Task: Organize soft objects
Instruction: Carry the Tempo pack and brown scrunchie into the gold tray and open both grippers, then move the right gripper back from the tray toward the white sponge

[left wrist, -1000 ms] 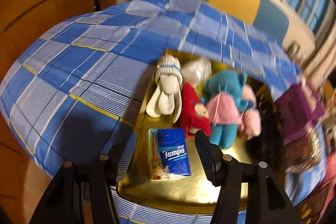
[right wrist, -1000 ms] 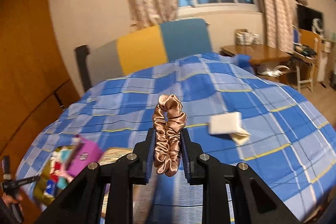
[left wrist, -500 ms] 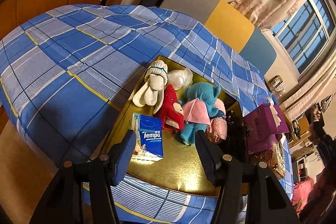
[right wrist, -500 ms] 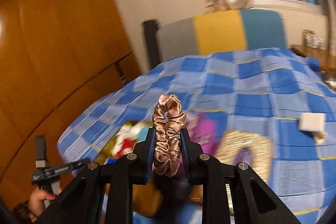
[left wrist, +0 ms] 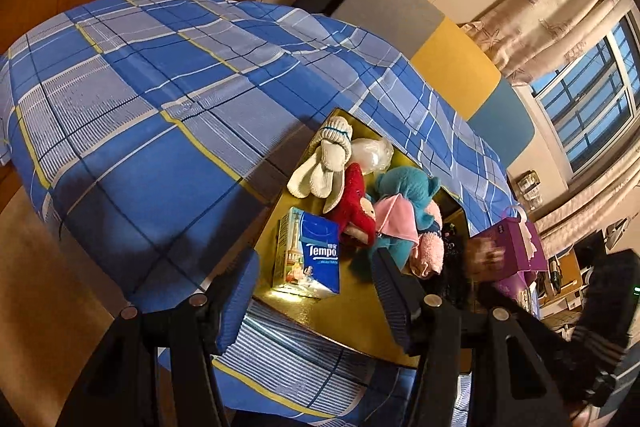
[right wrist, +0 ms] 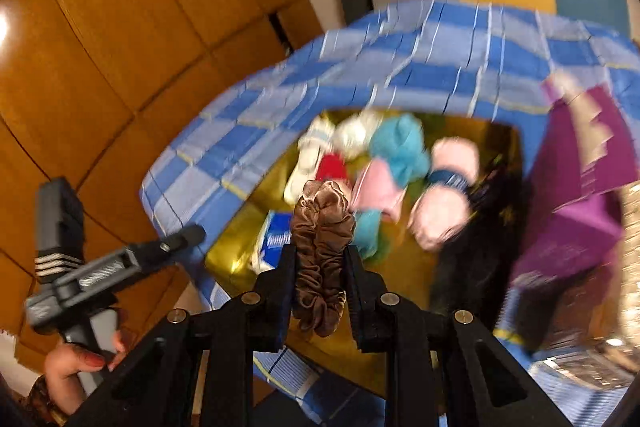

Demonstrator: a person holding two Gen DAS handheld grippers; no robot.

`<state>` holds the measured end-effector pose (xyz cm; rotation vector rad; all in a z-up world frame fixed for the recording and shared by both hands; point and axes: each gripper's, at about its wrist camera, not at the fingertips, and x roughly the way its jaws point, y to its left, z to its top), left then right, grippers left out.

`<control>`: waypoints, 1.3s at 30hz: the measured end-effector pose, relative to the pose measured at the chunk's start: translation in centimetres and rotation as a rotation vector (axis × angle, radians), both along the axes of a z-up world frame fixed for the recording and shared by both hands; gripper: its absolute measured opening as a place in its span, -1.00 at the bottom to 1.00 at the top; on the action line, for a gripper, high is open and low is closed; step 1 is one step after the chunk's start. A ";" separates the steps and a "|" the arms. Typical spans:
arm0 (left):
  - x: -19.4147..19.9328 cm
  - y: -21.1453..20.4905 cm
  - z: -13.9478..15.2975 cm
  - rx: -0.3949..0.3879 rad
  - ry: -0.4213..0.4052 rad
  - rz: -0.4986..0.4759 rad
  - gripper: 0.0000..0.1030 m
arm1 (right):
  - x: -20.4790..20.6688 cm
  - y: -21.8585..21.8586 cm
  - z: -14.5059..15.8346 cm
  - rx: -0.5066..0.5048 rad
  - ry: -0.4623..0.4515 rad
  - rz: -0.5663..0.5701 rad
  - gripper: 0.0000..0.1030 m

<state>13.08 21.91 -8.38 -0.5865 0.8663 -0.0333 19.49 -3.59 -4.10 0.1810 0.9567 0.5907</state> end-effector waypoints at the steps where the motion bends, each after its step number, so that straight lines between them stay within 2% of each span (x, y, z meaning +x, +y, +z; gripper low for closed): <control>1: 0.0 0.0 -0.1 -0.004 0.002 -0.002 0.15 | 0.3 0.6 -0.7 -0.007 0.028 0.007 -0.54; 5: -0.3 0.0 -0.2 -0.014 0.006 -0.014 0.15 | 1.1 2.5 -3.3 -0.009 0.115 0.030 -0.54; 12: -0.5 0.4 -0.3 -0.029 0.010 -0.008 0.14 | 2.1 4.6 -5.4 -0.039 0.147 0.022 -0.44; 17: -0.6 0.6 -0.5 -0.034 0.018 0.000 0.14 | 2.8 4.4 -6.3 -0.027 0.161 -0.011 -0.05; 20: -0.6 0.7 -0.5 -0.035 0.016 0.003 0.14 | 2.6 3.7 -6.1 -0.016 0.164 -0.008 0.02; 25: -0.4 0.2 -0.5 -0.043 0.021 -0.007 0.14 | 1.1 2.9 -4.2 -0.029 0.108 0.015 0.05; 27: -0.4 -0.2 -0.4 -0.073 0.014 -0.019 0.14 | 0.4 2.5 -3.2 -0.028 0.074 0.023 0.07; 33: 0.0 -2.4 0.5 -0.102 -0.019 -0.072 0.14 | -1.8 0.7 1.0 -0.011 -0.049 0.028 0.07; 39: 0.4 -5.3 1.5 -0.086 -0.028 -0.146 0.14 | -3.8 -3.9 6.1 -0.028 -0.218 -0.086 0.11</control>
